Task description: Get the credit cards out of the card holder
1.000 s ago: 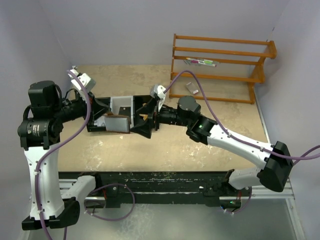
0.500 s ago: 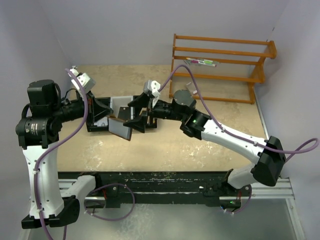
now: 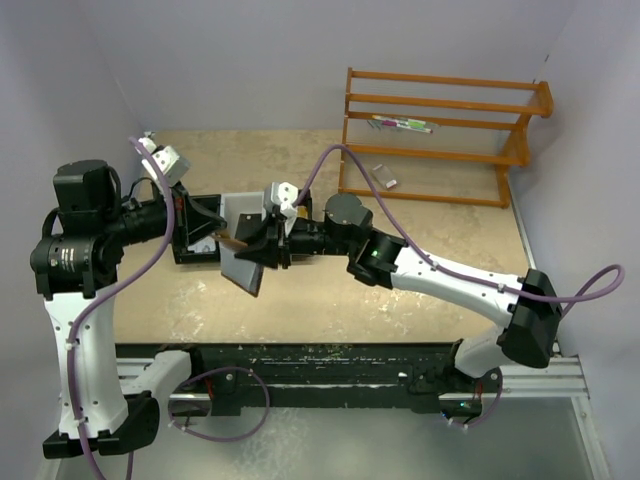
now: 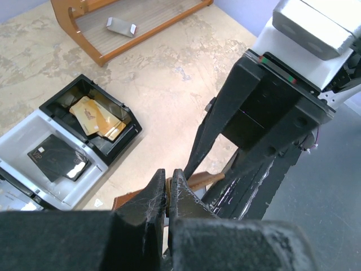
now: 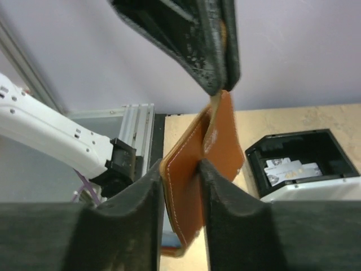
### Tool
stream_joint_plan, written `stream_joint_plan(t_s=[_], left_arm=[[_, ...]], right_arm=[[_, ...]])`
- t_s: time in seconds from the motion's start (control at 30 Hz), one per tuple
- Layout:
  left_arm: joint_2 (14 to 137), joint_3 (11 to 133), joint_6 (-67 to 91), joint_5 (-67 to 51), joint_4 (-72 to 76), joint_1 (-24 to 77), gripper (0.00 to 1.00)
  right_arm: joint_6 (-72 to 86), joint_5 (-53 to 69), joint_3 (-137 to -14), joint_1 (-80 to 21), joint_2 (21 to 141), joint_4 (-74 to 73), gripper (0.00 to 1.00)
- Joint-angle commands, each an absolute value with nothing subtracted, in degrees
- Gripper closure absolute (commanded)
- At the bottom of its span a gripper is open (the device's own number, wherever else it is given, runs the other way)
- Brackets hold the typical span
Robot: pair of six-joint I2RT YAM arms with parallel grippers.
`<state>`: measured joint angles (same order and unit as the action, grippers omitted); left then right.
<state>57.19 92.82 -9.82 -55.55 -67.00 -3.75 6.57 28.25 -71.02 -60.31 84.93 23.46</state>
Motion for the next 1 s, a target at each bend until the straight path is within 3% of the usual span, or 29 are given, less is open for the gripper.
stream_joint_plan(t_s=[0.0, 0.03, 0.13, 0.17, 0.23, 0.3, 0.73, 0.97], left_arm=[[56.36, 95.61, -9.04, -57.64, -65.54, -4.05, 1.00], [56.30, 95.62, -9.00, -57.48, -65.56, -4.04, 1.00], [55.91, 95.33, -9.05, -57.22, -65.45, -4.04, 0.98], [55.97, 95.21, -9.20, -57.24, -65.63, -4.04, 0.84], [56.36, 95.35, -10.88, -58.57, -67.36, -4.04, 0.33], [56.74, 95.16, -13.29, -59.98, -69.73, -4.04, 0.03], [51.92, 86.77, -27.79, -63.58, -75.14, -4.04, 0.01], [51.40, 83.22, -25.22, -62.53, -70.95, -4.04, 0.25]], right_arm=[[9.07, 25.39, -72.36, -60.10, 84.10, 27.39, 0.91], [10.30, 25.25, -72.40, -60.08, 84.25, 27.60, 1.00], [13.61, 26.90, -72.99, -60.06, 84.61, 26.48, 1.00], [14.21, 27.71, -73.30, -59.97, 84.64, 25.82, 1.00], [14.67, 28.60, -73.70, -59.57, 84.33, 24.36, 1.00], [15.29, 31.49, -73.72, -58.74, 83.89, 23.81, 1.00], [25.91, 53.15, -79.76, -48.85, 86.16, 22.44, 1.00], [30.01, 57.91, -84.70, -48.87, 89.98, 23.36, 1.00]])
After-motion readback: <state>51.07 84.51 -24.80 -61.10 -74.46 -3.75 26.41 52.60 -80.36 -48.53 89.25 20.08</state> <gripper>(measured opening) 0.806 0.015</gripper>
